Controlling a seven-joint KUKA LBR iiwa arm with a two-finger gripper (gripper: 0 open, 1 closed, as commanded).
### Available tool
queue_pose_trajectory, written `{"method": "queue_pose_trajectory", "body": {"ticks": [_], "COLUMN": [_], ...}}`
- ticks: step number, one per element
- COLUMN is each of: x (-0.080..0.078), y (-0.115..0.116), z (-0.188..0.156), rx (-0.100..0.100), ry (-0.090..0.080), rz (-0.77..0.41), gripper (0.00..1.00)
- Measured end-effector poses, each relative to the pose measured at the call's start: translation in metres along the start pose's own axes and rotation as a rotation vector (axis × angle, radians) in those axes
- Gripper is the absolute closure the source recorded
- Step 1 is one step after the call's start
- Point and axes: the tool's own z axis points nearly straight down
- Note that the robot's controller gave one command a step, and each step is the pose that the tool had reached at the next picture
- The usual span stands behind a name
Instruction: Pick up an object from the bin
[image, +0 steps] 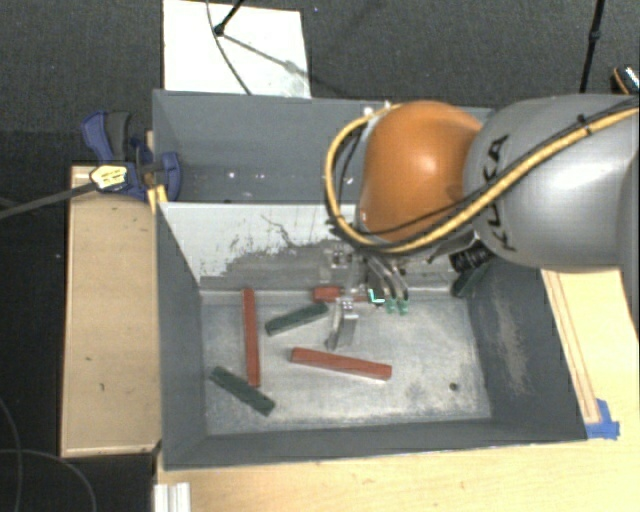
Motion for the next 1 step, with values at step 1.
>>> {"method": "queue_pose_trajectory", "body": {"ticks": [1], "x": [0.0229], "y": [-0.0581], "z": [0.1317], "rx": [0.002], "ry": [0.001], "rz": [-0.023], "gripper": [0.0]}}
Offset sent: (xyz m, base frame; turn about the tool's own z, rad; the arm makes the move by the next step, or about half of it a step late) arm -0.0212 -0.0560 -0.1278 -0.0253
